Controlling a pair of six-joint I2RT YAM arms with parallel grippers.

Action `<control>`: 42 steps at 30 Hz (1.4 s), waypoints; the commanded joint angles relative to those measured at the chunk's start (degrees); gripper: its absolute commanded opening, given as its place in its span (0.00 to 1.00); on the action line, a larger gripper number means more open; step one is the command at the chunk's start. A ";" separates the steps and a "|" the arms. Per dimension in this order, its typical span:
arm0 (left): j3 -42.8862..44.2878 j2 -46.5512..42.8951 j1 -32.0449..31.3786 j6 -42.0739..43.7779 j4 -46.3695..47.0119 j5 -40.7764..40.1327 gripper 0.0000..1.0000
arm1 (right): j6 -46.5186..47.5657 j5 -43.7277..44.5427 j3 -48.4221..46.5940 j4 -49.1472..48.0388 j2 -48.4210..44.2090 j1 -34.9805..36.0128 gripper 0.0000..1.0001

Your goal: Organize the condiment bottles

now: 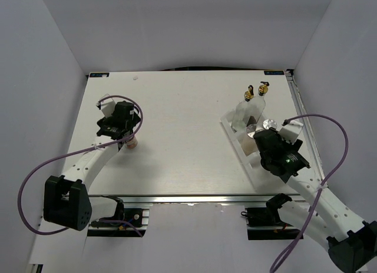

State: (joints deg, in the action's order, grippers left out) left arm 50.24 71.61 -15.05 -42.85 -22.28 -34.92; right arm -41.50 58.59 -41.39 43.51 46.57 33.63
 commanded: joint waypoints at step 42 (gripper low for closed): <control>1.88 7.22 1.25 -2.33 -4.88 3.72 0.97 | 18.02 -18.05 4.30 -28.30 -12.90 -17.63 0.89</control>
State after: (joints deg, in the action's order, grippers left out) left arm 50.63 78.74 -14.00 -44.88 -27.86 -31.77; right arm -26.09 43.94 -34.54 16.47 33.87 16.10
